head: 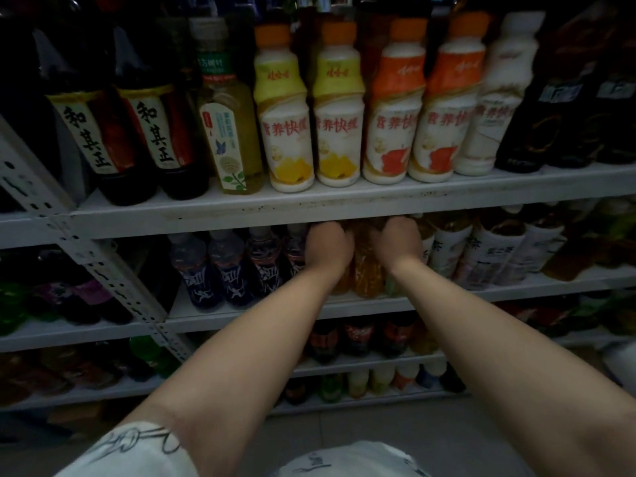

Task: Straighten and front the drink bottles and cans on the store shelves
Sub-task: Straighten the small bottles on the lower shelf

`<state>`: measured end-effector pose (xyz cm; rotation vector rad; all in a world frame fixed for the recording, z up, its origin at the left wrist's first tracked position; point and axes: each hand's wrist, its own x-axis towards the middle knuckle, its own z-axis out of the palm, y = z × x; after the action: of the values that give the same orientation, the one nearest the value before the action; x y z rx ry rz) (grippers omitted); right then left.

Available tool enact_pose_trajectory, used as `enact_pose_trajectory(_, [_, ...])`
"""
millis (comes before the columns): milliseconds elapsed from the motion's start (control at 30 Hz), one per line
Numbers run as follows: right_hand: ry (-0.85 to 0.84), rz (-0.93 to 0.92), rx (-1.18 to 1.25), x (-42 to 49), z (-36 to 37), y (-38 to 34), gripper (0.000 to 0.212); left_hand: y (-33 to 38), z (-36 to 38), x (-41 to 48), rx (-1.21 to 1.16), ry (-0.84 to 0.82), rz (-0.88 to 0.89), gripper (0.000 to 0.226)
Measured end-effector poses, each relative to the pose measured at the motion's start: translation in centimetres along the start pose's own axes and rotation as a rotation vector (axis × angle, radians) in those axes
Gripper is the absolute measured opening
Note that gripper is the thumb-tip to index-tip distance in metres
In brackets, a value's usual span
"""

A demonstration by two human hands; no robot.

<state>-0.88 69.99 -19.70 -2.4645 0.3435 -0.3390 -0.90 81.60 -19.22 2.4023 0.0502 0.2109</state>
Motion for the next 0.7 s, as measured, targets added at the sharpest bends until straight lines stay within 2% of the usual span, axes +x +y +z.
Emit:
enact_pose_trajectory(100, [-0.03, 0.024, 0.061, 0.4, -0.4, 0.1, 0.023, 0.1, 0.5, 0.2, -0.076, 0.06, -0.089, 0.02])
enact_pose_trajectory(233, [-0.12, 0.05, 0.199, 0.7, -0.8, 0.7, 0.008, -0.5, 0.5, 0.6, -0.151, 0.059, -0.191, 0.012])
enact_pose_trajectory(267, [-0.155, 0.049, 0.242, 0.8, -1.1, 0.9, 0.008, -0.8, 0.3, 0.6, -0.208, 0.055, -0.183, 0.014])
enact_pose_trajectory(367, [-0.25, 0.04, 0.36, 1.3, -2.1, 1.5, 0.029, -1.7, -0.5, 0.4, -0.356, 0.009, -0.121, 0.023])
enact_pose_trajectory(467, [-0.304, 0.042, 0.38, 1.3, -2.1, 1.7, 0.031, -2.2, -1.0, 0.7, -0.36, -0.086, -0.046, 0.031])
enact_pose_trajectory(567, [-0.262, -0.011, 0.425, 0.9, -1.2, 1.4, 0.026, -2.0, -1.0, 0.8, -0.303, -0.143, 0.016, 0.036])
enact_pose_trajectory(700, [-0.142, -0.002, 0.258, 0.5, -0.2, 1.1, 0.028, -1.9, -0.5, -0.1, -0.173, -0.069, 0.042, 0.029])
